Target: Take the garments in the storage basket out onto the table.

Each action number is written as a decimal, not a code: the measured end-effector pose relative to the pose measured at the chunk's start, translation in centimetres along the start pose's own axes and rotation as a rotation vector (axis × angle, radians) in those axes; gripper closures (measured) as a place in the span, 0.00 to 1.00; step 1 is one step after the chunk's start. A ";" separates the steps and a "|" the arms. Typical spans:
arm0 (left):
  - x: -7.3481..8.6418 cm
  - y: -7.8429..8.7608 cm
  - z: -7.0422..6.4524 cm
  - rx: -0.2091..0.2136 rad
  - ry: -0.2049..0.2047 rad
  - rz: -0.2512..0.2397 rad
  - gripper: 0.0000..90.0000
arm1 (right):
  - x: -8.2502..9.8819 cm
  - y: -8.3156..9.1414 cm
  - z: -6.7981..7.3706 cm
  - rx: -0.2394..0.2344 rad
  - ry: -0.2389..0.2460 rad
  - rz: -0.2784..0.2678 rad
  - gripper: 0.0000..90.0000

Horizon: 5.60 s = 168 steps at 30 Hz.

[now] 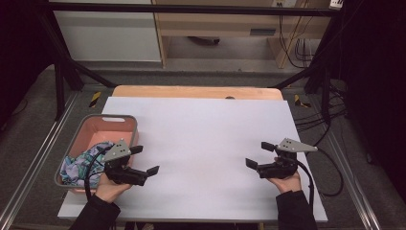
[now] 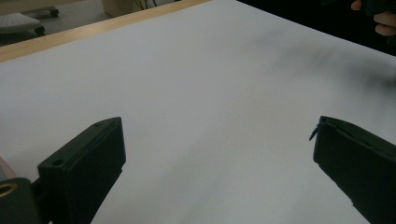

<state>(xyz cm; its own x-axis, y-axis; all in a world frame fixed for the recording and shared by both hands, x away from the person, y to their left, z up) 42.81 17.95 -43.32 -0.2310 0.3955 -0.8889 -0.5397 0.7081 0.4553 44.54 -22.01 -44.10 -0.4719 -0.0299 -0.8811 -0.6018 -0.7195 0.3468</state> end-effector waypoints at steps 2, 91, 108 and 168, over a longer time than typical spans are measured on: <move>0.0 0.0 0.0 0.000 -0.001 0.001 0.02 | 0.0 0.0 0.0 -0.001 0.000 0.001 0.03; 6.2 9.9 10.6 -0.432 0.158 0.300 0.01 | 0.5 -0.4 0.0 0.014 0.014 0.032 0.03; 7.6 10.5 11.1 -0.439 0.184 0.401 0.06 | 0.5 -0.4 0.0 0.012 0.013 0.035 0.02; 7.2 10.7 10.6 -0.325 0.223 0.419 0.91 | 0.4 -0.3 0.0 0.011 0.010 0.031 0.02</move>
<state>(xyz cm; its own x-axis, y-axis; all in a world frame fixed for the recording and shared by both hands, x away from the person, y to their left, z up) 43.97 34.58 -44.35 -0.6250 0.4458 -0.6408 -0.5781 0.2873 0.7637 44.51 -21.83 -44.59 -0.4842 -0.0590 -0.8730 -0.5943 -0.7101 0.3776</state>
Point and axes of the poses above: each handheld gripper's, and its own axes: y roughly backward along the jaws, x roughly out of its underside, z roughly to its left, the point moved 6 cm from there along -y, roughly forward along the jaws, and after that the axes turned 8 degrees about -y, right-handed, at the moved point
